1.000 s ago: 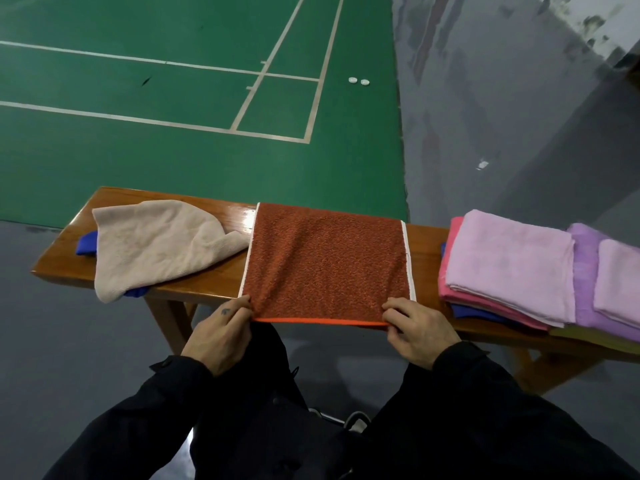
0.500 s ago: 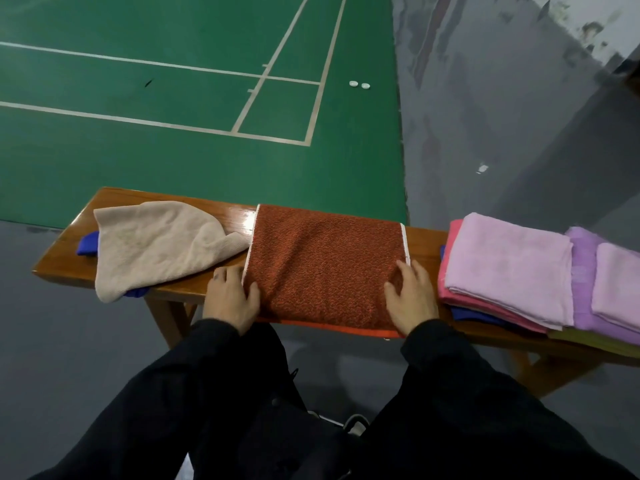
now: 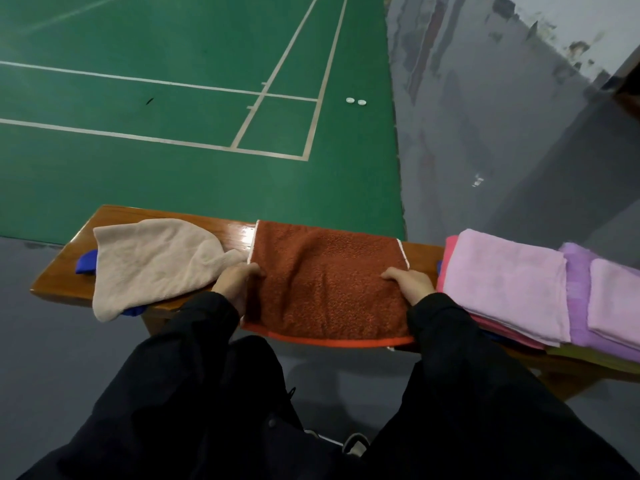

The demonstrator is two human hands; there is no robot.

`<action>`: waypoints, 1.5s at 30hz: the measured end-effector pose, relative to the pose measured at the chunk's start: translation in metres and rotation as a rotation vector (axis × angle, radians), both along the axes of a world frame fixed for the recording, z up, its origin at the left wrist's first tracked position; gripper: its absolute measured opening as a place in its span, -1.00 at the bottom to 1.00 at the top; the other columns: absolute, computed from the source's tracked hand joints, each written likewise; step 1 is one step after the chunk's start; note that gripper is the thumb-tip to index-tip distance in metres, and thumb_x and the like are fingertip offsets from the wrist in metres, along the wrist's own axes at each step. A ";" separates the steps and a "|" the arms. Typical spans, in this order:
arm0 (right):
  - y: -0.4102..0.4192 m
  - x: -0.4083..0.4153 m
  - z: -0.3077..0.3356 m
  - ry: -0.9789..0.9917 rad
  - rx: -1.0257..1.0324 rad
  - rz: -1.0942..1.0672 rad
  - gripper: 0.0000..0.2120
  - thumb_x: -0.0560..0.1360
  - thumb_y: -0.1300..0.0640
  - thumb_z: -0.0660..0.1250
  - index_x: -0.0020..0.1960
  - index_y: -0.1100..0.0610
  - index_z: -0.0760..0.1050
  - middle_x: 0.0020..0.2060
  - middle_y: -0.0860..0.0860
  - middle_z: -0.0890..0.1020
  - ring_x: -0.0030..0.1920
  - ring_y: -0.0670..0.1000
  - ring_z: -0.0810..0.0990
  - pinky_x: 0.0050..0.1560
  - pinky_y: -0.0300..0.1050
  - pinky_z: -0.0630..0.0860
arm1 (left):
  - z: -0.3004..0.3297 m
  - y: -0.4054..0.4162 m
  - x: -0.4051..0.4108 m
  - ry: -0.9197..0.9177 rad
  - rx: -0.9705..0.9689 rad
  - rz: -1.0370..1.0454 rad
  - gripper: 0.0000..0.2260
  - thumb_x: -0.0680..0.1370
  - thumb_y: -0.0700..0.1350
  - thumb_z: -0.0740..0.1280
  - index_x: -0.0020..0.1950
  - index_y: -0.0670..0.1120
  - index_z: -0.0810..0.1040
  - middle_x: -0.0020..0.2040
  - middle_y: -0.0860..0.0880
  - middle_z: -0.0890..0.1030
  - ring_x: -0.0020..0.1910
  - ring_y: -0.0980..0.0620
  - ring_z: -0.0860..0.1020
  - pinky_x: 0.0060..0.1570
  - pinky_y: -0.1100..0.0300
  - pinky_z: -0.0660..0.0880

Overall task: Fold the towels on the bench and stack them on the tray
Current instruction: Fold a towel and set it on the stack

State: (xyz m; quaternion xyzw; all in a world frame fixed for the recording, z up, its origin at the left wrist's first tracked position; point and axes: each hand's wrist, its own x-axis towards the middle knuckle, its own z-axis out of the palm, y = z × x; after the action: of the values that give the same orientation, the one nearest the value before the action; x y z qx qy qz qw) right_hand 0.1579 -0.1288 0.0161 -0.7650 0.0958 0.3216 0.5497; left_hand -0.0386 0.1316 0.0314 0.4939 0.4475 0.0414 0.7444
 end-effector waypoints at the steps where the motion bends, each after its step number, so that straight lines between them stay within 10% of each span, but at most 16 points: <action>1: 0.001 0.000 0.003 0.077 0.102 -0.024 -0.64 0.30 0.18 0.57 0.05 0.30 0.68 -0.06 0.21 0.74 0.03 0.26 0.71 0.23 0.22 0.60 | 0.000 0.003 -0.001 -0.021 -0.101 -0.018 -0.88 0.55 -0.19 0.33 0.06 -0.15 0.58 -0.12 -0.12 0.63 -0.13 -0.12 0.58 -0.08 0.08 0.50; 7: -0.002 -0.008 0.026 0.305 0.435 -0.086 -0.69 0.64 0.06 0.33 0.29 0.21 0.59 0.09 0.21 0.72 0.03 0.18 0.70 0.08 0.10 0.58 | -0.003 0.017 -0.003 -0.084 -0.110 0.018 -0.59 0.56 -0.02 0.44 0.33 -0.17 0.52 0.17 -0.21 0.66 0.03 -0.17 0.65 0.04 -0.04 0.58; 15: -0.034 -0.008 0.087 -0.176 0.578 -0.031 -0.84 0.59 0.29 0.34 0.12 0.27 0.64 -0.01 0.17 0.72 0.02 0.10 0.69 0.12 -0.04 0.65 | 0.046 0.035 -0.022 -0.346 0.096 0.051 -0.64 0.63 -0.15 0.31 0.38 -0.31 0.49 0.31 -0.27 0.58 0.26 -0.19 0.57 0.24 -0.07 0.52; 22: -0.051 -0.025 0.145 -0.592 0.630 -0.056 -0.92 0.48 0.17 0.47 -0.03 0.11 0.69 -0.04 0.02 0.69 -0.01 -0.06 0.66 0.06 -0.21 0.58 | 0.095 0.020 -0.045 -0.616 0.469 0.195 -0.93 0.46 -0.07 0.54 -0.14 -0.03 0.70 0.09 -0.11 0.62 0.18 -0.08 0.57 0.29 0.03 0.50; 29: -0.054 -0.032 0.163 -0.607 0.738 -0.121 -0.91 0.43 0.07 0.50 -0.09 0.06 0.72 -0.11 -0.04 0.72 -0.05 -0.05 0.67 -0.03 -0.14 0.59 | 0.123 -0.005 -0.062 -0.776 0.455 0.219 -0.84 0.40 -0.02 0.54 -0.07 -0.03 0.74 -0.07 -0.01 0.72 0.03 -0.02 0.64 0.14 0.09 0.58; 38: -0.037 -0.013 0.137 -0.310 0.675 0.075 -0.70 0.69 0.25 0.18 0.37 0.12 0.52 0.24 0.16 0.67 0.22 0.12 0.67 0.20 0.05 0.63 | 0.113 -0.004 -0.055 -0.586 0.320 -0.056 -0.54 0.56 -0.33 0.29 0.44 -0.06 0.46 0.16 -0.19 0.65 0.02 -0.08 0.67 -0.03 0.12 0.66; 45: -0.023 -0.005 0.082 -0.063 0.445 0.018 -0.72 0.67 0.27 0.22 0.34 0.14 0.54 0.16 0.24 0.69 0.07 0.17 0.72 0.06 0.10 0.68 | 0.061 0.003 -0.043 -0.223 0.038 0.002 -0.68 0.63 -0.33 0.19 0.38 -0.24 0.48 -0.30 -0.13 0.66 -0.45 0.01 0.64 -0.45 0.19 0.60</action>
State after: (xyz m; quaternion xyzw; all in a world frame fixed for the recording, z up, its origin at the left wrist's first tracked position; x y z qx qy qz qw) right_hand 0.1527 -0.1517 0.0979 -0.6353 -0.0015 0.3159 0.7047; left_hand -0.0816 0.1345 0.0924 0.4998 0.3615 0.1055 0.7800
